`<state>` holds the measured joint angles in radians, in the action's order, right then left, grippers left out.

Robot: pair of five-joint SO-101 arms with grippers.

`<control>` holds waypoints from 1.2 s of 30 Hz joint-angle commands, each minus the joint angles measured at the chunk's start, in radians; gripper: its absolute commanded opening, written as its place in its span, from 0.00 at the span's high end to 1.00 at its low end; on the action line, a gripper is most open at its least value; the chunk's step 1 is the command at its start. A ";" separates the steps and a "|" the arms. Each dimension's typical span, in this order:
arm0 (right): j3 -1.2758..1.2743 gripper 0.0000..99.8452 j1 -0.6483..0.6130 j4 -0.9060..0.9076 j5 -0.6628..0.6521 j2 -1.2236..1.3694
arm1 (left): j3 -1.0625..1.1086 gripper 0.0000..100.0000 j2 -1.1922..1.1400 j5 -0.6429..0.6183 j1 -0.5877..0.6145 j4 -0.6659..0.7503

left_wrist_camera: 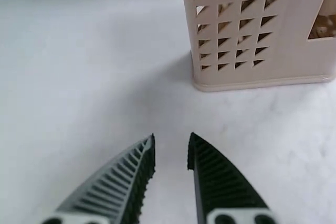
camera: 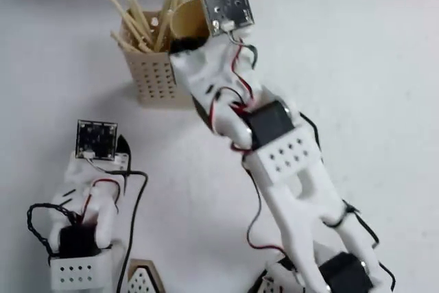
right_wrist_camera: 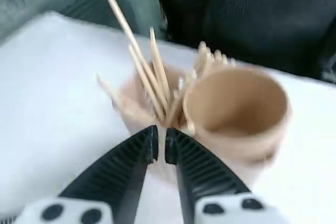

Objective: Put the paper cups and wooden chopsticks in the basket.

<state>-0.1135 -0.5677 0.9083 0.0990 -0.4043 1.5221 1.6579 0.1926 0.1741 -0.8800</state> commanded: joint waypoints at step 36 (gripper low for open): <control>-1.069 0.96 0.004 0.260 -0.008 -1.219 | 0.000 0.88 0.010 -0.006 -0.015 0.025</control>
<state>-1.1646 -0.5677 1.1876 0.0990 -1.5443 1.5282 1.6579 0.1926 0.1741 -0.8707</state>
